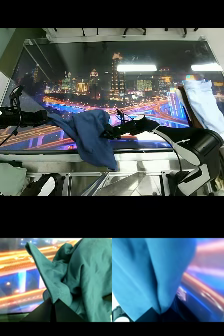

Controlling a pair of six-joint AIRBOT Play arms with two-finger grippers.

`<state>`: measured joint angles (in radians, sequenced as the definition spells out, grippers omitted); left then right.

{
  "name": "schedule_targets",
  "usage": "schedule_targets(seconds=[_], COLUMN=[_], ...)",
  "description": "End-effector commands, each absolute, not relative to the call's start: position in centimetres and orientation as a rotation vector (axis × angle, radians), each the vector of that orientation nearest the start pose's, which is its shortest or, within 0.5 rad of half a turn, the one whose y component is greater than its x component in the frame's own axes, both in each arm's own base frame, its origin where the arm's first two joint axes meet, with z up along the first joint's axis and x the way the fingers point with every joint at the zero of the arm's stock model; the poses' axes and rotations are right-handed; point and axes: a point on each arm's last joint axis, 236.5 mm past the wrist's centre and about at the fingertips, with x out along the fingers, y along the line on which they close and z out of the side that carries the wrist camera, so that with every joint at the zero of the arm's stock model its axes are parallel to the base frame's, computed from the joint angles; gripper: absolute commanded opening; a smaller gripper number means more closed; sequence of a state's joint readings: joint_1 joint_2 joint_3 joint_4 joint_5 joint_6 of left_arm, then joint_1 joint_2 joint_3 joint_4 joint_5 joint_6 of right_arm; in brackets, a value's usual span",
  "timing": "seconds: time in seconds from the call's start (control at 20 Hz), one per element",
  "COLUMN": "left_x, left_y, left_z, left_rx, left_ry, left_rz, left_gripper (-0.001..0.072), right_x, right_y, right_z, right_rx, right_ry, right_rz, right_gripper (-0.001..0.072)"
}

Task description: Fold the shirts.

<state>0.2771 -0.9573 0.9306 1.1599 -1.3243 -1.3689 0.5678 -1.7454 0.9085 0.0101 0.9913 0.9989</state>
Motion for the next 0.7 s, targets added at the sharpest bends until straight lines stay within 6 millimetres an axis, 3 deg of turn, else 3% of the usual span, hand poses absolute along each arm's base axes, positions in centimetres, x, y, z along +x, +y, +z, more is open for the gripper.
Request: schedule_targets(seconds=[0.0,0.15,0.35,0.5,0.65], left_x=[29.6,29.2,28.9,28.7,28.5], left_y=[-0.2,3.1,3.5,3.5,3.4], left_z=[4.2,4.5,6.6,7.2,7.3], left_rx=[-0.315,-0.191,-0.151,-0.146,-0.144], left_ry=[1.245,1.222,1.146,1.129,1.130], left_rz=[-0.141,-0.026,-0.004,-0.003,-0.003], left_gripper=[0.0010,0.0009,0.0009,0.0008,0.0008], right_x=[26.1,28.3,31.7,32.5,32.2], right_y=[39.5,34.8,27.6,25.0,24.6], right_z=[-4.3,0.8,5.7,6.7,7.0], right_rx=[0.976,0.949,0.892,0.858,0.850], right_ry=[1.523,1.455,1.308,1.265,1.271], right_rz=[1.031,1.066,0.928,0.869,0.889], right_gripper=[0.0020,0.0020,0.0020,0.0020,0.0020])
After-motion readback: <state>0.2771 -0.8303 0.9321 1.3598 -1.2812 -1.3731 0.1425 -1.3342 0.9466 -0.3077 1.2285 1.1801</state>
